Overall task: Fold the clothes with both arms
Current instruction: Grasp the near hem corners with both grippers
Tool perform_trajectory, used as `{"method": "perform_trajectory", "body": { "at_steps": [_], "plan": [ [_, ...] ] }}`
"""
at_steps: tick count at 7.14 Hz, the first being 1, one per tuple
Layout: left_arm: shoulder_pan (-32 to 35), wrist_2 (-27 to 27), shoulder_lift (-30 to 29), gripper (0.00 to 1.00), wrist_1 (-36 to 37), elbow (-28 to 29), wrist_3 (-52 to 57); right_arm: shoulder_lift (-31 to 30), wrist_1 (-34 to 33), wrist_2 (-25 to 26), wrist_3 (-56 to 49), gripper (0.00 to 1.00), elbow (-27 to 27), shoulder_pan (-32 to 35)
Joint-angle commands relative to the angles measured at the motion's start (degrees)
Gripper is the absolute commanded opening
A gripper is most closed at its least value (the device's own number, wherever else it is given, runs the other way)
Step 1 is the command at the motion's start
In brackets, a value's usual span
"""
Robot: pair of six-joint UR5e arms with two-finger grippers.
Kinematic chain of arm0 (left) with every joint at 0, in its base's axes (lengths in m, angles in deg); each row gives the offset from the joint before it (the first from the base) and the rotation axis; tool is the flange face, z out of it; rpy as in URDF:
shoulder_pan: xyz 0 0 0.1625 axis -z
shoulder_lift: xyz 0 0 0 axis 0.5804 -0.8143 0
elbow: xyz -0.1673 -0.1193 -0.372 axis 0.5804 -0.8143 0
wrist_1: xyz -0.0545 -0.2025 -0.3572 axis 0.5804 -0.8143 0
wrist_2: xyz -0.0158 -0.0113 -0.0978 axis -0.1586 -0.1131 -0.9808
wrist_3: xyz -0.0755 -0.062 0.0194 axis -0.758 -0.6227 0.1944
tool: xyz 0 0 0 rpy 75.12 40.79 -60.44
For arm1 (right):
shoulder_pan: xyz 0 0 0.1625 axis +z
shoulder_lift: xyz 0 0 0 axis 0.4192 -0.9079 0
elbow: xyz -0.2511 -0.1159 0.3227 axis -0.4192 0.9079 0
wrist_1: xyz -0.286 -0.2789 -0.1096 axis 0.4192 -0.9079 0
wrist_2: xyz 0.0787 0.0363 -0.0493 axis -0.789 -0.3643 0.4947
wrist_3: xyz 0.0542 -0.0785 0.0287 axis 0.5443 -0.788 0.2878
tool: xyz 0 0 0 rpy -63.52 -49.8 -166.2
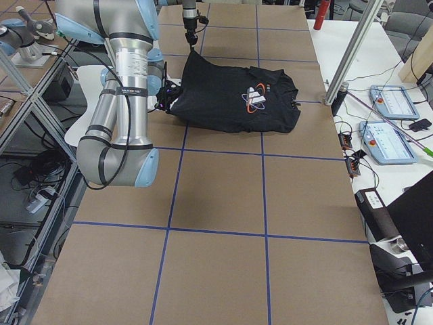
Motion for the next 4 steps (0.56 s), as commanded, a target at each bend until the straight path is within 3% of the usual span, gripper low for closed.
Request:
{"method": "perform_trajectory", "body": {
  "at_steps": [1,4],
  "plan": [
    [0.4,-1.0,-2.8,0.0,-0.1,-0.8,0.0,0.7,0.0,-1.6,-0.2,0.0,-0.8,3.4],
    [14.4,-9.0,-8.2,0.0,0.2,0.6,6.7,5.4,-0.2,-11.1,-1.2,0.0,2.0,15.8]
  ]
}}
